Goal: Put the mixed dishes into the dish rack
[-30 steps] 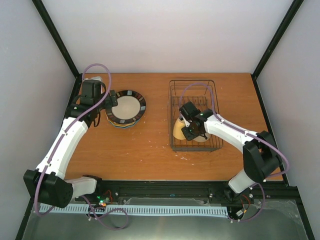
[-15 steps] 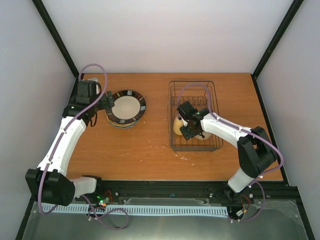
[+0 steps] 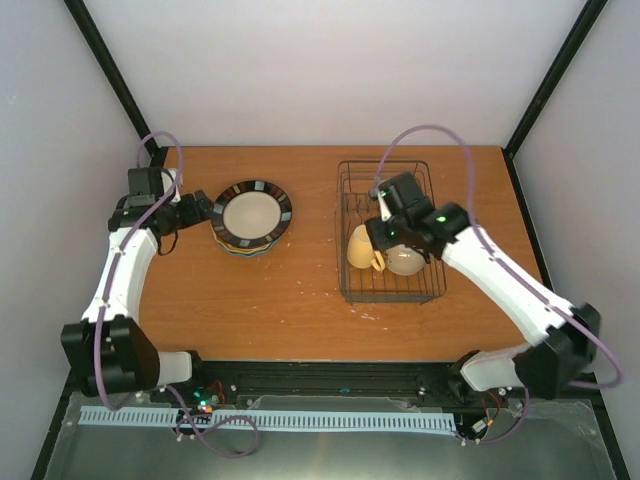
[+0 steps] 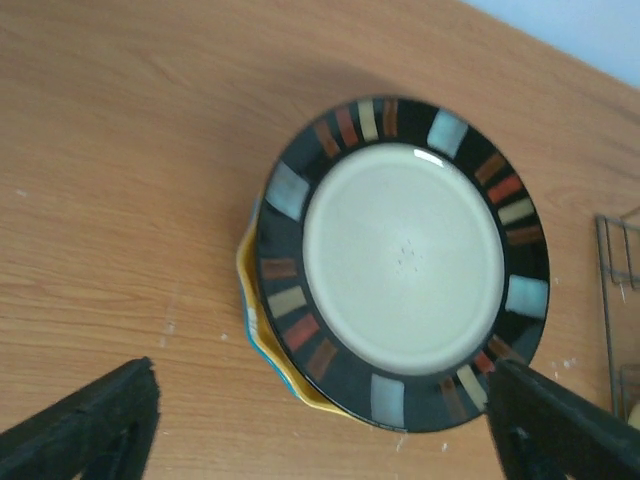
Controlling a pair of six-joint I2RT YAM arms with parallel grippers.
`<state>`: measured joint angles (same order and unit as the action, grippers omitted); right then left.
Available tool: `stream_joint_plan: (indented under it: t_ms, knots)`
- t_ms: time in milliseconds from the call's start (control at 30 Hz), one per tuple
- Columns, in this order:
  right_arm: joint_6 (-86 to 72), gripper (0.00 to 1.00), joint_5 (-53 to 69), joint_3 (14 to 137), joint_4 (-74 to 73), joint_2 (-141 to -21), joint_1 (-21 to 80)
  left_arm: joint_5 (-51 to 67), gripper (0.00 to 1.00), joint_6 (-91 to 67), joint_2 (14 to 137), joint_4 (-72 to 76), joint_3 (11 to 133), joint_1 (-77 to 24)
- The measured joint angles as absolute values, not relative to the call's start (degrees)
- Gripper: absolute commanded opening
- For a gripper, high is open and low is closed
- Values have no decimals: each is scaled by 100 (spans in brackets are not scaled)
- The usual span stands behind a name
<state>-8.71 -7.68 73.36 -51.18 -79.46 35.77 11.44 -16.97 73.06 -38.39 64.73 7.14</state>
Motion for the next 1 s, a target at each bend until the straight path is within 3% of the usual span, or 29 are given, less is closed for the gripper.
stream_joint_plan:
  t_ms: [33, 67, 133, 533, 1000]
  knots:
    - [-910, 60, -727, 7491, -5094, -7780, 3577, 1326, 59, -1691, 7417, -3859, 6473, 779]
    - [-941, 60, -683, 7673, -5072, -7620, 3577, 1511, 49, -1673, 7550, -3872, 6473, 840]
    - [-972, 59, -569, 8058, -5000, -7408, 3577, 1855, 45, -1573, 7889, -3896, 6473, 930]
    - [-856, 58, 395, 9024, -4493, -8659, 3577, 2617, 48, -1052, 9485, -4077, 7435, 1175]
    - [-399, 57, 642, 9937, -4475, -9209, 3531, 2877, 43, -445, 10578, -4163, 8197, 1302]
